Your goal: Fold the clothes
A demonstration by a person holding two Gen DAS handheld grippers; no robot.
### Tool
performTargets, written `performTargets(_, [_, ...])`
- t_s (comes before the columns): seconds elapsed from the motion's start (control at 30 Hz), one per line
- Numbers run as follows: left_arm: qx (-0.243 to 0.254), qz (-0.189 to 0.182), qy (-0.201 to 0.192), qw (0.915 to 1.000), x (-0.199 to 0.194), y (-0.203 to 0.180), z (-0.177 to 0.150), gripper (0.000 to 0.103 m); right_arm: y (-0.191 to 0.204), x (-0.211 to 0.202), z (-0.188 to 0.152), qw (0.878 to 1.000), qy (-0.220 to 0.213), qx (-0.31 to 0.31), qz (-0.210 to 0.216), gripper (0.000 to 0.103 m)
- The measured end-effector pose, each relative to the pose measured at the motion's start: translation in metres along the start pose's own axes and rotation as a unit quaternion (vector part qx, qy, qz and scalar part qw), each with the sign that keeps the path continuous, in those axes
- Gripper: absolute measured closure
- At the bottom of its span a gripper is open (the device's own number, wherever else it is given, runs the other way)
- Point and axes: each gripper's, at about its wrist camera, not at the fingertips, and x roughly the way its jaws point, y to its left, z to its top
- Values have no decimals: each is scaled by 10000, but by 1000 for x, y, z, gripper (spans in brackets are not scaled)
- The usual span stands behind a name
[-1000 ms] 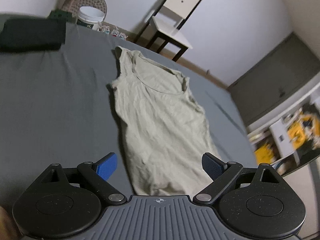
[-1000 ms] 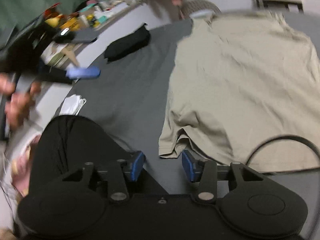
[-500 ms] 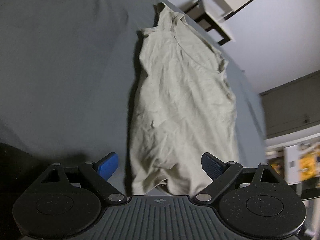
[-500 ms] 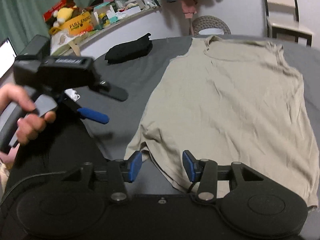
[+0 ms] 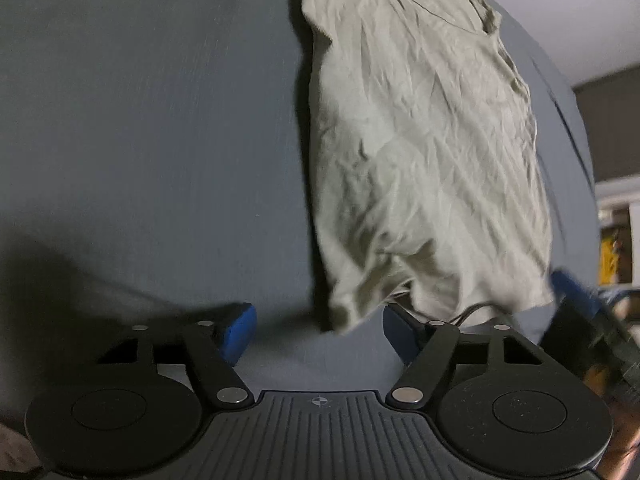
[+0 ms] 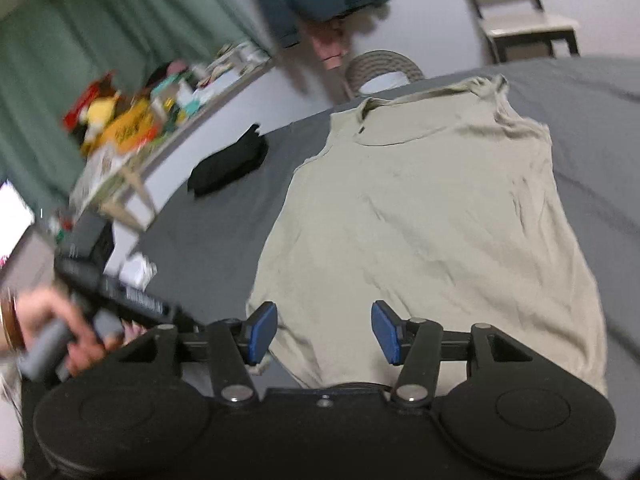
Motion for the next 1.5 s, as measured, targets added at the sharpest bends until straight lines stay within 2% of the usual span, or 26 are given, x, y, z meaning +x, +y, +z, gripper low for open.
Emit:
performTargets(0.07, [-278, -652, -336, 9969, -18, -1, 10, 31, 1, 1, 3, 9999, -44, 95, 16, 52])
performTargets(0.1, [-161, -938, -641, 9934, -31, -7, 18, 31, 3, -2, 4, 9999, -102, 46, 33, 52])
performTargets(0.13, [139, -996, -978, 9901, -45, -16, 28, 31, 5, -4, 5, 9999, -161, -6, 36, 52])
performTargets(0.17, [523, -858, -1291, 9865, -61, -28, 38, 31, 7, -7, 5, 9998, -217, -53, 3, 51])
performTargets(0.23, [1109, -682, -1574, 9789, -85, -51, 56, 31, 4, -9, 3, 9997, -225, -16, -82, 51])
performTargets(0.27, [1250, -766, -1509, 9776, -92, -59, 63, 31, 1, -9, 1, 9997, -182, 50, -140, 51])
performTargets(0.37, [1260, -1062, -790, 9832, -87, -68, 66, 31, -6, -8, -5, 9995, -29, 95, -300, 51])
performTargets(0.4, [1459, -969, -615, 9826, -81, -71, 59, 31, -7, -8, -5, 9994, -22, 75, -330, 51])
performTargets(0.47, [1858, -390, -226, 9815, -63, -72, 40, 32, -7, -8, -5, 9994, -36, 64, -325, 51])
performTargets(0.5, [2147, -109, -66, 9766, -54, -70, 27, 32, -7, -8, -4, 9995, -51, 66, -304, 50])
performTargets(0.57, [2844, 206, 169, 9583, -37, -67, 0, 32, -7, -7, -4, 9996, -72, 74, -277, 49])
performTargets(0.6, [3030, 335, 286, 9520, -29, -65, -10, 32, -8, -6, -4, 9996, -63, 90, -271, 49])
performTargets(0.63, [3119, 445, 393, 9483, -22, -62, -20, 32, -10, -4, -5, 9995, -8, 132, -277, 49])
performTargets(0.67, [3098, 510, 418, 9485, -15, -62, -24, 32, -11, -2, -6, 9995, 46, 165, -274, 49])
performTargets(0.8, [2864, 697, 127, 9555, 2, -59, -34, 34, -12, 1, -8, 9996, 122, 144, -228, 48])
performTargets(0.87, [2824, 931, -2, 9548, 11, -61, -34, 53, -12, 3, -9, 9995, 161, 164, -203, 48])
performTargets(0.97, [2946, 1370, -123, 9457, 20, -66, -35, 59, -10, -2, -9, 9997, 88, 74, -194, 48])
performTargets(1.03, [3138, 1506, -152, 9373, 24, -73, -38, 62, -10, -5, -9, 9997, 23, 22, -232, 48])
performTargets(1.1, [3344, 1566, -190, 9291, 26, -80, -42, 73, -12, -9, -8, 9997, -39, 90, -225, 47])
performTargets(1.17, [3455, 1554, -261, 9251, 26, -85, -47, 92, -16, -12, -7, 9996, -102, 214, -173, 47])
performTargets(1.2, [3476, 1556, -297, 9242, 26, -86, -50, 96, -18, -15, -7, 9994, -138, 270, -152, 47])
performTargets(1.4, [3337, 1617, -550, 9271, 4, -86, -46, 99, -21, -27, -6, 9988, -335, 335, -112, 46])
performTargets(1.43, [3427, 1720, -574, 9218, -1, -87, -46, 100, -21, -28, -6, 9987, -359, 338, -100, 46])
performTargets(1.5, [3708, 1994, -597, 9051, -10, -90, -48, 100, -20, -29, -6, 9987, -373, 336, -78, 45])
